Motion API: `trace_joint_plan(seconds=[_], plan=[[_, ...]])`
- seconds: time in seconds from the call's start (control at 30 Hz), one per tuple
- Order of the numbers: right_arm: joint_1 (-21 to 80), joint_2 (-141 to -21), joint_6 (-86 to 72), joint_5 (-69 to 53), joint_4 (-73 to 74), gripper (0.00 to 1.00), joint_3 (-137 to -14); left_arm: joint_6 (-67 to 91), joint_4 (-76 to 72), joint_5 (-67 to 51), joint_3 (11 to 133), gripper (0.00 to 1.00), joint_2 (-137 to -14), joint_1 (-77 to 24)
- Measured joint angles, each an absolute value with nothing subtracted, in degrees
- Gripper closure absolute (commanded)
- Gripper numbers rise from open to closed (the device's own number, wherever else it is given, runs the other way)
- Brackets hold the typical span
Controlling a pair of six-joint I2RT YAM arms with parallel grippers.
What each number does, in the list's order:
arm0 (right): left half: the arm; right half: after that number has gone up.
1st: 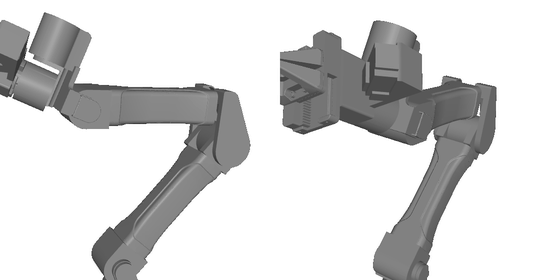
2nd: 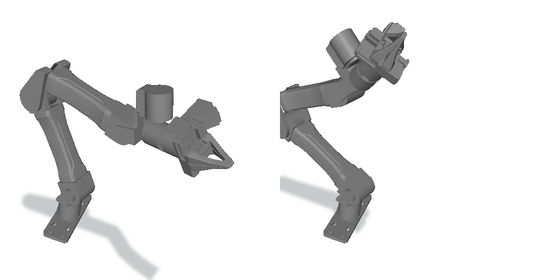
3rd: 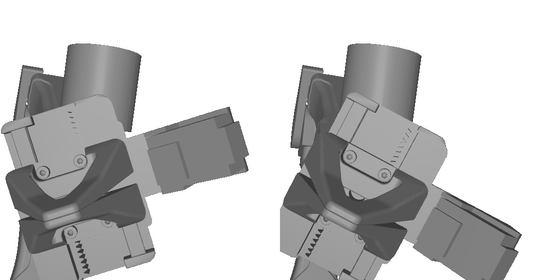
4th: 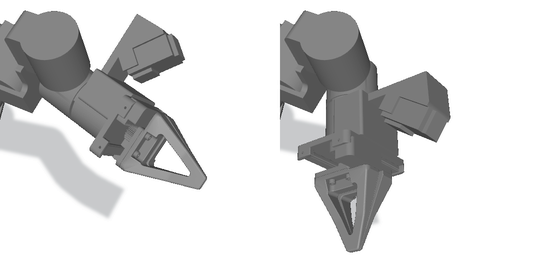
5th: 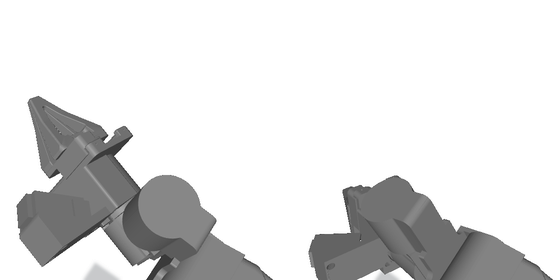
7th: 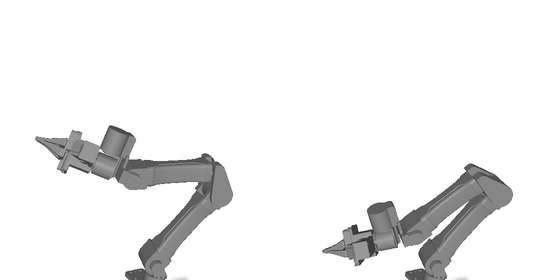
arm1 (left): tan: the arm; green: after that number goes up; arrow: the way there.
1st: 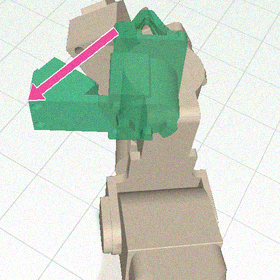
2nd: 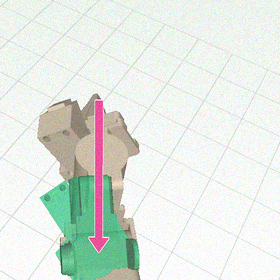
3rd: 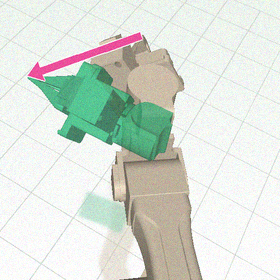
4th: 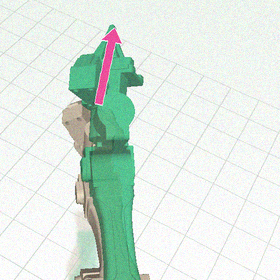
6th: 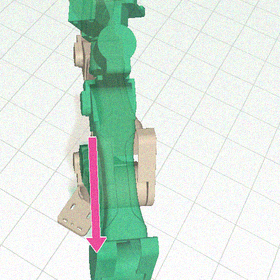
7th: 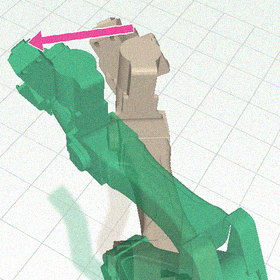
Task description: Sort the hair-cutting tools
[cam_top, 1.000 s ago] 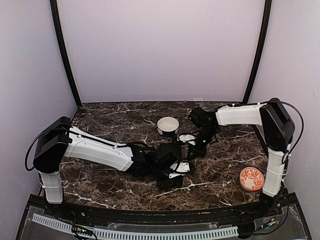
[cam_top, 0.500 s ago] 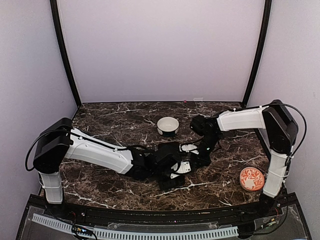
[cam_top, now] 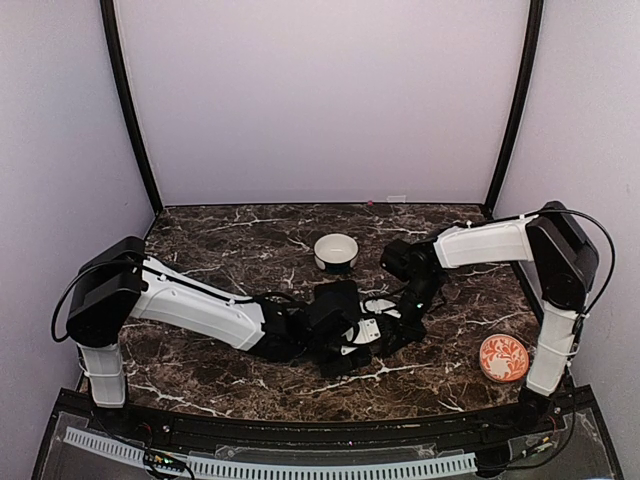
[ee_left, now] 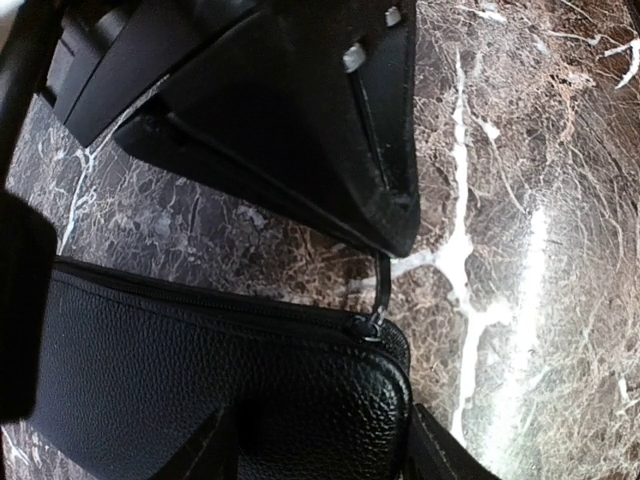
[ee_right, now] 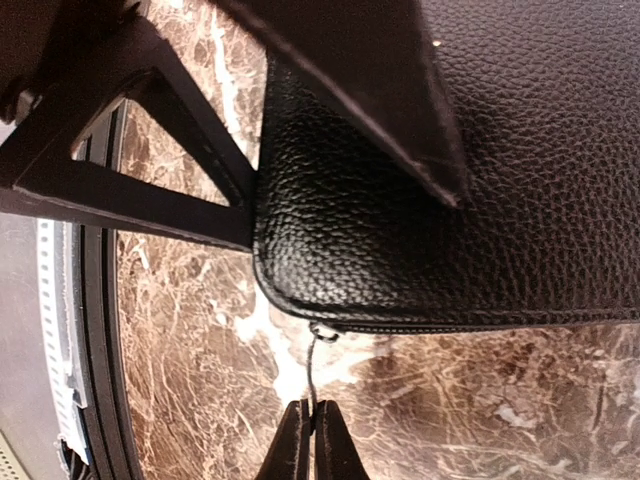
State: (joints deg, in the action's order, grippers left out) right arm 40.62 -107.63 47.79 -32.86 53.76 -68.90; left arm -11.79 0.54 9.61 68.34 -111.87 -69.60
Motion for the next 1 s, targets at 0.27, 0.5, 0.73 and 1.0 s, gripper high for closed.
trace_joint_plan(seconds=[0.27, 0.5, 0.73, 1.0], plan=[[40.62, -107.63, 47.86, -34.83, 53.65, 1.0, -68.18, -11.03, 0.01, 9.5, 67.57, 0.46, -111.28, -69.6], [40.62, -107.66, 47.94, -38.22, 54.41, 1.0, -68.23, -9.3, -0.3, 9.54, 66.54, 0.43, -110.1, -69.6], [36.58, -107.66, 47.51, -38.61, 55.77, 1.0, -68.18, -8.8, -3.25, 10.41, 64.18, 0.35, -108.25, -69.58], [23.9, -108.16, 49.41, -31.11, 61.41, 1.0, -70.32, -8.97, -3.14, 12.58, 60.73, 0.28, -99.15, -69.45]])
